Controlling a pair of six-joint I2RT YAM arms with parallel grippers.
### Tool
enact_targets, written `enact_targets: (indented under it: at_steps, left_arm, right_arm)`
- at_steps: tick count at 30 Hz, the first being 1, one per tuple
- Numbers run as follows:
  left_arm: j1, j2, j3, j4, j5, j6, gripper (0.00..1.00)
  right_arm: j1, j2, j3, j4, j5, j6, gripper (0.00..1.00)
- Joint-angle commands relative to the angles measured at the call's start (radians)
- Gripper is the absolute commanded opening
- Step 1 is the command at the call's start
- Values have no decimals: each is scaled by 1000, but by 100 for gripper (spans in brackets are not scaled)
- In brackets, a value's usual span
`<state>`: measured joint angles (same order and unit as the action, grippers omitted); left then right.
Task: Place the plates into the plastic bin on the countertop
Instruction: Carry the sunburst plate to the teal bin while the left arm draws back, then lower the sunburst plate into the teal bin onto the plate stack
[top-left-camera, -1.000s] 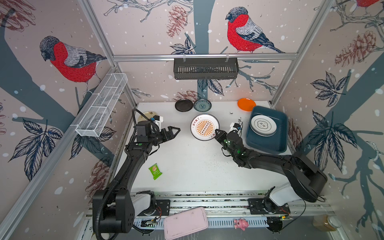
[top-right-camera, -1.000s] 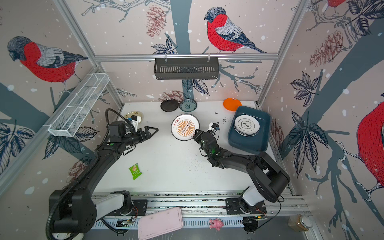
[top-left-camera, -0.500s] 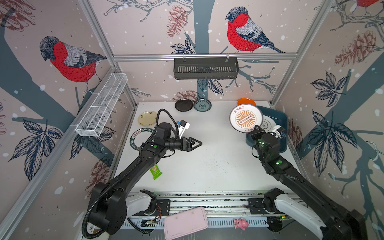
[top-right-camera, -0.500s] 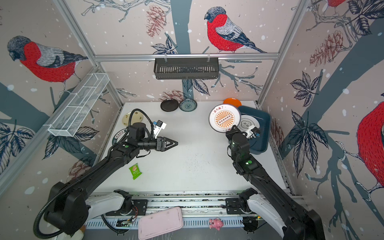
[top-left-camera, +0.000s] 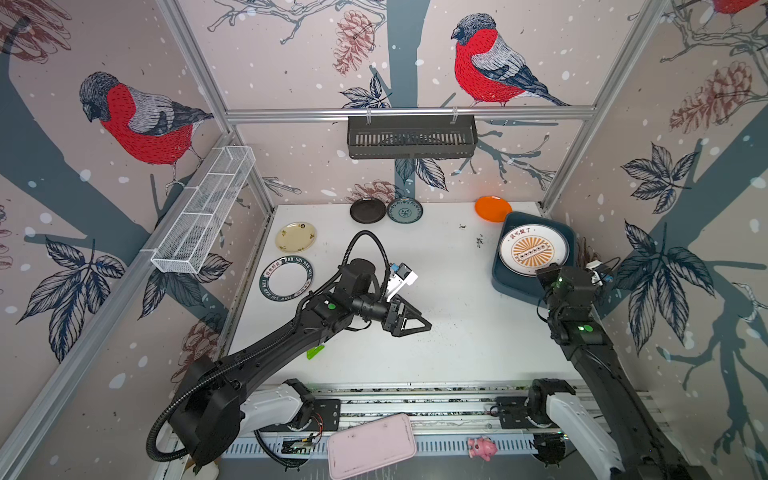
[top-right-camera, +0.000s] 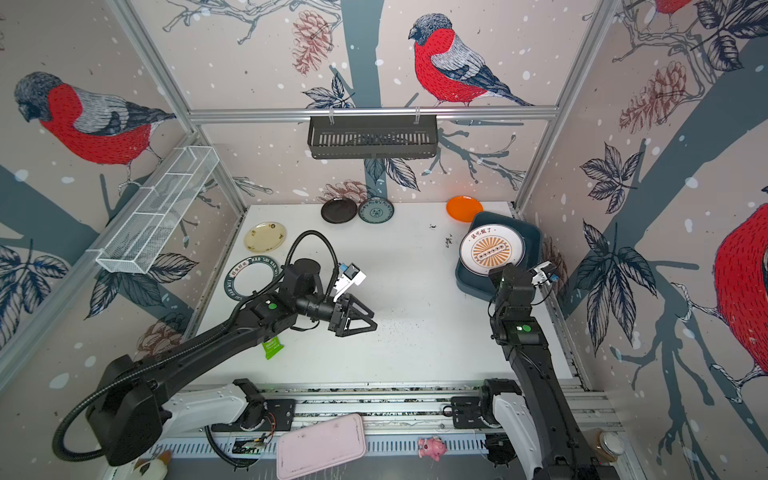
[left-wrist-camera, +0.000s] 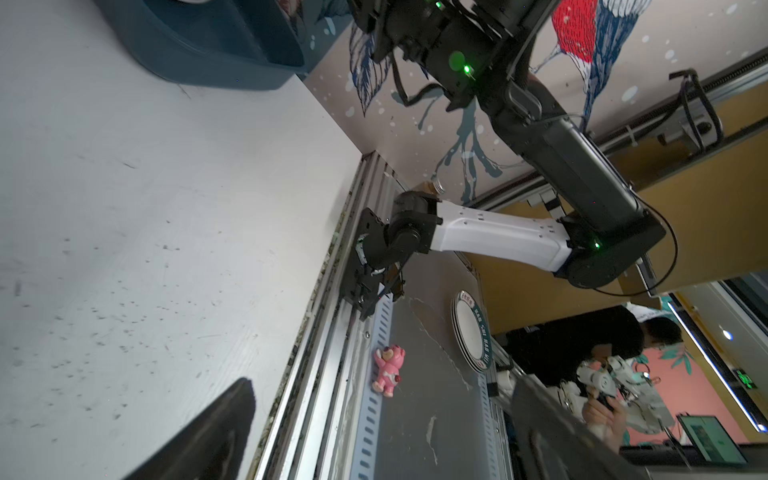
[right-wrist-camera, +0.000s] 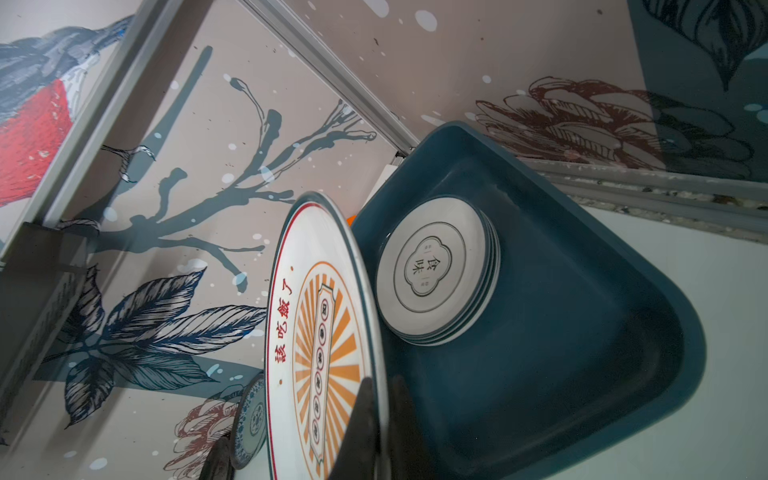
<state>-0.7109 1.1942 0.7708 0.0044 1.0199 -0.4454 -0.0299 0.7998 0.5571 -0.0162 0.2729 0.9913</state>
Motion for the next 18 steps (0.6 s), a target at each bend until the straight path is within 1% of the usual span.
enact_targets:
  at_steps: [1,8,12,18]
  left_arm:
    - [-32,2,2,37,34,31,96]
    - [-41,-30,8,16,9,58,96]
    - [-41,-65,-2,42,14,57,96]
    - [-41,-91,-5,31,-18,67,96]
  right_arm:
    - [-35,37,12,91,-107,-19,1]
    - [-54,156,30,147,-103,-16,1]
    - [-70,211,39,184,-115,-7,1]
    - [-95,283,74,193,-137,-15,1]
